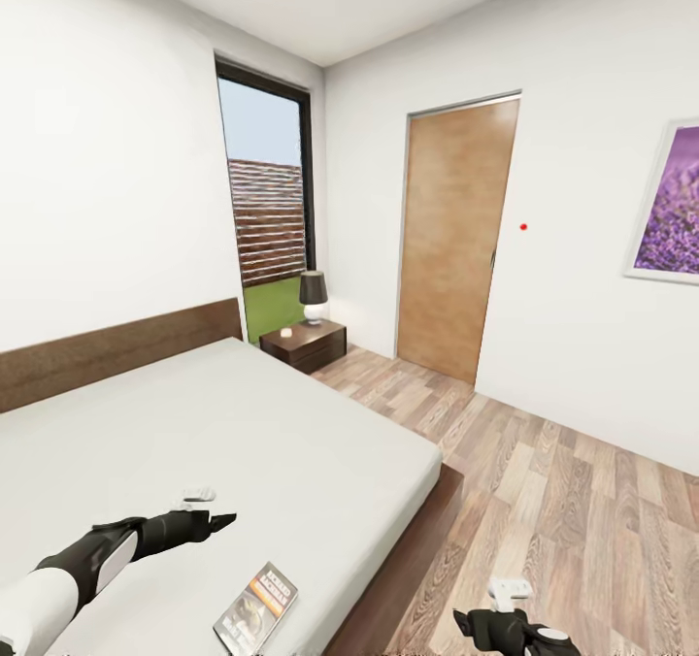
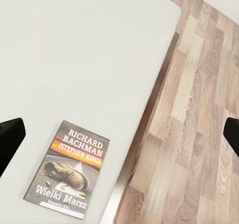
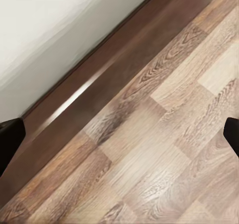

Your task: In the bedroom, move the book from the bed onto either nightstand, and place the two sandals side by side next to the bed.

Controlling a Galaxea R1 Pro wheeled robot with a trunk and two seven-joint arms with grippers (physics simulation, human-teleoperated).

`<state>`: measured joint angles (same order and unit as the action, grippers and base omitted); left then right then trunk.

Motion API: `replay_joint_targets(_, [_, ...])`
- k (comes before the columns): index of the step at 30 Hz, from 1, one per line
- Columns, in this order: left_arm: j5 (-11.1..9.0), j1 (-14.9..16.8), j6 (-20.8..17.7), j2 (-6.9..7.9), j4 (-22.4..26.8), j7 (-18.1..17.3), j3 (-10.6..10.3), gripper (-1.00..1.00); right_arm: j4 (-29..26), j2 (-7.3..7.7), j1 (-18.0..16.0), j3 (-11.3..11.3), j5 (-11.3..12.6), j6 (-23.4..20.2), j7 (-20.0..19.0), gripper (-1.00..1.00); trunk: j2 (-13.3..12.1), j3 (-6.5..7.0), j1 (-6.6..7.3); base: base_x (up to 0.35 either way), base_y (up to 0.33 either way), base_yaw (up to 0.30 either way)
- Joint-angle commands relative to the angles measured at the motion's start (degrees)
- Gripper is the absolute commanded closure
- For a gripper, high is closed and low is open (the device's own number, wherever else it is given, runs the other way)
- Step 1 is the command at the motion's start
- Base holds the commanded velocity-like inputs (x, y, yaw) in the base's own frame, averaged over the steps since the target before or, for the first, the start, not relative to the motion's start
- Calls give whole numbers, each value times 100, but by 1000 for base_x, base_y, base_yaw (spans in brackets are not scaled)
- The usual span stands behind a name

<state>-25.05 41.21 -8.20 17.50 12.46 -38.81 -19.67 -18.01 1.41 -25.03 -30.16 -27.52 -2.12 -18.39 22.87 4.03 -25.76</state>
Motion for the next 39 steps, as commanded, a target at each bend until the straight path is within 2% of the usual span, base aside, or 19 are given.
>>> replay_joint_targets(1, [-61,-1,-57,3,7,-13,-24,-100,-7,-3,-2,-49,-36,-25,-33,-100,5,-12,-2,0,0,0])
replay_joint_targets(22, [-71,0,-69,15,25,-32,0,-100,7,36,-2,-27,-55,-19,-72,-100,5,-209,-2,0,0,0])
replay_joint_targets(32, [-104,7,-87,38,26,-562,29,-100,13,34,-2,-16,-72,-9,-69,-100,5,-302,-2,0,0,0])
replay_joint_targets(39, [-119,15,-79,48,43,-713,42,-100,16,34,-2,-11,-84,-7,-64,-100,5,-368,-2,0,0,0])
